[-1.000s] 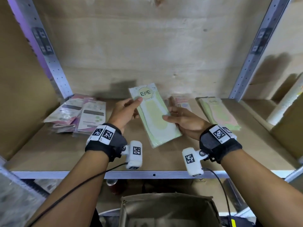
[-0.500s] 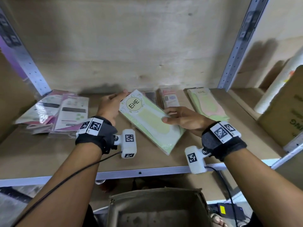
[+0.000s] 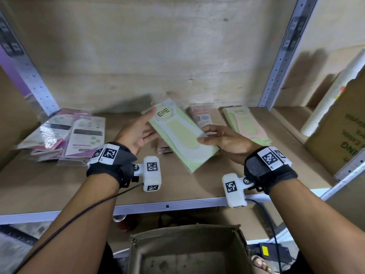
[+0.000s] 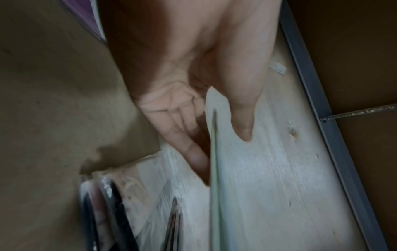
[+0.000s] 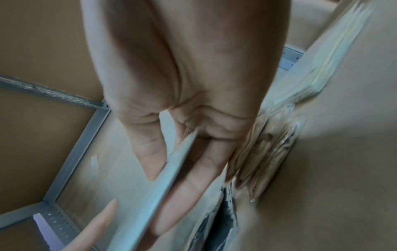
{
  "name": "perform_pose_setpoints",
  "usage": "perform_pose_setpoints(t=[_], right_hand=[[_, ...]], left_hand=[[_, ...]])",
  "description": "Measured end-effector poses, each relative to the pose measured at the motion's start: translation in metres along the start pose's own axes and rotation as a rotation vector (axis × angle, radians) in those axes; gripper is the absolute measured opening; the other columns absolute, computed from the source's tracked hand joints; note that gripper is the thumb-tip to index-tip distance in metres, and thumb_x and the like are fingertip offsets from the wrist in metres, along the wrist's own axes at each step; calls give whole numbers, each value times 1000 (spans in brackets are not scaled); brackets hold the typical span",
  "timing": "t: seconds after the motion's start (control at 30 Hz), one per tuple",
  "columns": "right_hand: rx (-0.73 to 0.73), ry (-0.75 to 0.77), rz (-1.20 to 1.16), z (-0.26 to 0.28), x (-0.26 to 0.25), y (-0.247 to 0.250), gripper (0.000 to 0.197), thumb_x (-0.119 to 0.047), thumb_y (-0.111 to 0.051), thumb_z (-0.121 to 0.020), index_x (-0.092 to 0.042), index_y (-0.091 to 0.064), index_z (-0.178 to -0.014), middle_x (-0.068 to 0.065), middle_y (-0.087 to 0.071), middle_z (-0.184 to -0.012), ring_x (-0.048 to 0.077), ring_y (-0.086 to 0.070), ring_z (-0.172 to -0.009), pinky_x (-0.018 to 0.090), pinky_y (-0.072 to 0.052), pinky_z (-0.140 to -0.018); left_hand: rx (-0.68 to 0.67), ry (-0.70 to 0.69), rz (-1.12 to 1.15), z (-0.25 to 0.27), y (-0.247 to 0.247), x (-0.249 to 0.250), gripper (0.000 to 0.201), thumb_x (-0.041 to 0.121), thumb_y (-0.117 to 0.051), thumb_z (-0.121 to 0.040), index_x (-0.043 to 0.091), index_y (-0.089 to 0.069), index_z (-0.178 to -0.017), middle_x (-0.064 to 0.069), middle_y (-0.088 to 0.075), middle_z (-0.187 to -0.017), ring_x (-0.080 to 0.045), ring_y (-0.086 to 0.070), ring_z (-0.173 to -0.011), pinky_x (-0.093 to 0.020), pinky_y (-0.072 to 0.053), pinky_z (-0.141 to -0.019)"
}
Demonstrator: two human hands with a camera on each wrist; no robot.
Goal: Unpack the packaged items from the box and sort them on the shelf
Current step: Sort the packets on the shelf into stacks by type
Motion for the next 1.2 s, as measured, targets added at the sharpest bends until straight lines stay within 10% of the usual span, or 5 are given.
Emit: perform_pose_setpoints(t=[0.23, 0.47, 0.67, 0.83, 1.2], right_hand=[[166, 33, -174, 0, -3, -1, 11, 0, -65, -91, -6, -61, -99, 29, -64, -124, 32, -65, -102, 35, -57, -81], [252, 45, -214, 4, -2, 20, 33, 0, -65, -91, 5, -54, -121, 29, -64, -122, 46, -63, -113, 59, -51, -96], [358, 95, -171, 15, -10, 77, 36, 2, -66, -88, 0, -58, -123, 17, -67, -109, 22, -68, -83, 28, -55, -58], [550, 65, 69, 18, -12, 132, 44, -3, -72, -85, -3, -60, -127, 22, -67, -110, 30, -66, -91, 31, -52, -65], [670, -245, 389, 10, 14, 187, 32, -13, -80, -79, -6, -65, -107, 12, -72, -107, 27, -71, -97, 44, -59, -87]], left_hand=[[-270, -8, -286, 11, -27, -14, 37, 21, -82, -80, 7, -70, -112, -12, -77, -100, -26, -76, -85, -28, -61, -70], [-247, -73, -346, 3, -64, -12, 32, 7, -81, -80, 4, -68, -109, -11, -77, -98, -23, -77, -82, -24, -60, -64], [-235, -102, -450, -17, -134, 1, 26, 3, -80, -80, -1, -66, -101, -12, -74, -96, -16, -76, -71, -24, -61, -62], [-212, -74, -523, -38, -198, 0, 23, -3, -80, -78, 4, -57, -81, -10, -68, -79, -15, -70, -60, -29, -62, -58], [-106, -82, -949, -67, -264, -39, 43, 17, -84, -74, -7, -66, -105, -22, -72, -103, -33, -73, -91, -43, -62, -81]])
Point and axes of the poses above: each hand's wrist, its own z-axis away from the middle knuckle, its own y-axis out of the back of the hand, x = y × z, the point moved 2 cm from there along -z, towards the middle knuckle
